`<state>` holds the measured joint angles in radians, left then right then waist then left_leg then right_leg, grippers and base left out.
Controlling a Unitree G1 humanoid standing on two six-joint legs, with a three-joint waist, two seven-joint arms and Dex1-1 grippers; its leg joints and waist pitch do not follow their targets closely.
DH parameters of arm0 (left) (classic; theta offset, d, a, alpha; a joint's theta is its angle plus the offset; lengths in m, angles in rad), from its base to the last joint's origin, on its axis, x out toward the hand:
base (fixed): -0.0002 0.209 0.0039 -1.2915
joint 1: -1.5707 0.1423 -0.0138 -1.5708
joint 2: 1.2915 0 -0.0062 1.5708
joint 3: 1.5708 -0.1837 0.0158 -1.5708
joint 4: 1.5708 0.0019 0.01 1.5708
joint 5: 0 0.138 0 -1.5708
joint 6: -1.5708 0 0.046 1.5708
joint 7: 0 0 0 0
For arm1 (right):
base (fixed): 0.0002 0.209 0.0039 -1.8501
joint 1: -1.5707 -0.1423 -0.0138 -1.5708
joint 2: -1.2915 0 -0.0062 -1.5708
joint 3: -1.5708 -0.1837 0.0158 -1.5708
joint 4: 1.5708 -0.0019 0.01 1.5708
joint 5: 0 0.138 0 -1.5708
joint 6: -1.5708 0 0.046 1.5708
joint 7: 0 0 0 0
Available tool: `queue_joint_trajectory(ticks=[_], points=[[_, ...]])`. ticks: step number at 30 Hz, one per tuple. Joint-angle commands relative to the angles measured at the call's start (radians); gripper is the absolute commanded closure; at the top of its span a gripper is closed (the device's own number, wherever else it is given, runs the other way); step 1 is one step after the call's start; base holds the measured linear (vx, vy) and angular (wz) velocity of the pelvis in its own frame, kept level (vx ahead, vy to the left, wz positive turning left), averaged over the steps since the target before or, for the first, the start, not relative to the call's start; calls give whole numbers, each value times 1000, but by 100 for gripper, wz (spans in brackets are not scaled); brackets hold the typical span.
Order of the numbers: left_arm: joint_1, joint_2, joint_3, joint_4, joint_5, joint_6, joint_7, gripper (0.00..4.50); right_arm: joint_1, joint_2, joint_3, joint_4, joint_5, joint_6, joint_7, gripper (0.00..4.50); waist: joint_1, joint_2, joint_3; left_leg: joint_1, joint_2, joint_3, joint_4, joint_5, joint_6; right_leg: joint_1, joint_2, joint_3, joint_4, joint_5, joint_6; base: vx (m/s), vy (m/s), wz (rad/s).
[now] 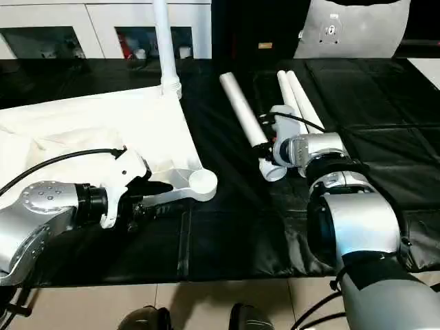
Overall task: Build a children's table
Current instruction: Pick table leg
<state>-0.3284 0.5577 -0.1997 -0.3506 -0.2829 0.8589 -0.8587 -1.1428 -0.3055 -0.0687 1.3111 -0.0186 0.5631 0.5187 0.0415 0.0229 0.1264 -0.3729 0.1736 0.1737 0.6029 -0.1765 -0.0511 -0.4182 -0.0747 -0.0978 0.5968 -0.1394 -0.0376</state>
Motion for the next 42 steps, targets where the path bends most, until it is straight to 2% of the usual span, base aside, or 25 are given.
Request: queue_joint_trajectory(ticks=[1,3,5,6,7,8,9,11,14,15,17,19,22,23,24,26,28,29,31,32,33,34,35,40,42], points=[[-11,7,1,-19,-15,20,2,182,4,-4,5,30,-11,9,9,261,3,0,-83,9,46,-18,-61,-264,25,58,-72,52,-67,-394,-220,0,0,0],[-14,2,8,-14,-13,14,13,182,5,-7,-8,29,-1,2,-2,261,4,0,-83,8,46,-19,-61,-258,25,59,-73,52,-68,-402,-217,0,0,0],[-22,-18,29,-1,-13,8,45,182,4,-12,-39,25,25,-14,-18,261,2,-2,-83,8,45,-17,-60,-256,24,58,-72,53,-70,-404,-214,0,0,0],[-28,-34,46,11,-9,-3,70,182,3,-13,-72,20,54,-37,-29,261,4,1,-84,9,45,-18,-60,-256,23,57,-72,52,-70,-403,-215,0,0,0],[-41,-70,80,38,5,-35,126,182,2,-14,-147,0,122,-130,-29,261,3,0,-84,9,45,-18,-59,-262,23,57,-72,52,-72,-407,-208,0,0,0],[-41,-70,80,38,5,-35,126,182,2,-14,-147,0,122,-130,-29,261,3,0,-86,12,44,-16,-58,-267,25,56,-73,52,-76,-409,-204,0,0,0],[-47,-84,91,51,14,-54,148,182,5,-12,-175,-13,148,-188,-17,261,3,-2,-89,7,44,-18,-57,-254,29,61,-73,51,-72,-393,-202,0,0,0],[-56,-105,107,67,24,-75,180,182,17,-7,-202,-39,178,-261,21,261,4,-1,-89,8,45,-16,-58,-247,41,57,-72,50,-72,-376,-207,0,0,0],[-73,-138,122,98,39,-109,232,182,43,9,-227,-82,219,-278,95,261,1,6,-92,3,43,-15,-56,-224,62,62,-68,49,-68,-333,-221,0,0,0],[-89,-169,140,121,43,-128,272,182,68,23,-249,-118,253,-285,159,261,3,6,-95,3,42,-14,-54,-211,74,65,-67,49,-67,-311,-226,0,0,0],[-93,-178,146,126,42,-132,282,182,76,27,-254,-129,262,-289,180,261,4,5,-99,-1,45,-16,-54,-185,90,69,-68,47,-63,-275,-241,0,0,0],[-118,-224,181,152,28,-139,327,155,112,44,-286,-184,319,-303,277,261,9,4,-105,0,48,-15,-50,-154,110,70,-69,47,-60,-230,-261,0,0,0],[-166,-318,261,186,-48,-131,380,145,190,77,-337,-309,439,-270,419,261,23,6,-110,-5,53,-15,-47,-104,146,69,-66,44,-53,-167,-277,0,0,0],[-187,-348,285,197,-79,-124,393,132,240,95,-333,-395,486,-231,469,261,25,5,-111,-5,55,-16,-47,-102,148,69,-67,43,-50,-164,-280,0,0,0],[-203,-368,300,206,-98,-120,401,118,280,109,-326,-464,519,-199,501,262,29,3,-105,-5,50,-13,-48,-114,159,69,-63,42,-60,-179,-268,0,0,0],[-239,-411,334,232,-139,-124,425,110,365,139,-311,-612,590,-115,542,262,36,-1,-109,-4,53,-16,-48,-119,159,69,-67,40,-59,-210,-254,0,0,0],[-267,-445,364,253,-185,-119,438,99,426,157,-286,-711,630,-60,566,262,50,3,-109,0,54,-17,-49,-131,139,64,-70,39,-69,-281,-228,0,0,0],[-273,-452,370,257,-193,-118,441,88,438,160,-280,-731,638,-50,571,262,49,0,-106,-2,51,-15,-50,-132,134,64,-68,40,-75,-298,-216,0,0,0],[-330,-527,432,296,-284,-101,457,77,530,178,-224,-877,679,29,612,262,59,0,-106,1,49,-16,-51,-153,109,63,-72,40,-84,-350,-191,0,0,0],[-330,-527,432,296,-284,-101,457,70,530,178,-224,-877,679,29,612,262,60,-1,-104,4,50,-16,-52,-160,108,59,-70,40,-88,-362,-184,0,0,0],[-351,-553,456,309,-328,-92,460,65,560,182,-204,-926,692,51,617,262,57,-2,-105,-1,48,-19,-54,-164,99,64,-70,38,-85,-371,-178,0,0,0],[-360,-564,464,313,-352,-81,458,51,573,183,-194,-948,697,61,616,262,60,2,-106,2,47,-20,-54,-168,91,62,-74,38,-89,-389,-165,0,0,0],[-365,-570,469,315,-367,-73,457,51,582,183,-188,-964,700,68,614,262,58,-1,-105,1,47,-20,-55,-170,90,63,-74,38,-93,-400,-160,0,0,0],[-367,-566,437,339,-365,-29,449,18,627,180,-155,-1048,712,113,604,262,56,3,-102,5,45,-25,-61,-185,76,61,-72,35,-102,-457,-107,0,0,0],[-363,-575,443,336,-383,-26,445,5,631,179,-146,-1055,706,111,602,262,55,3,-105,4,47,-25,-60,-177,71,63,-75,36,-101,-440,-110,0,0,0]])
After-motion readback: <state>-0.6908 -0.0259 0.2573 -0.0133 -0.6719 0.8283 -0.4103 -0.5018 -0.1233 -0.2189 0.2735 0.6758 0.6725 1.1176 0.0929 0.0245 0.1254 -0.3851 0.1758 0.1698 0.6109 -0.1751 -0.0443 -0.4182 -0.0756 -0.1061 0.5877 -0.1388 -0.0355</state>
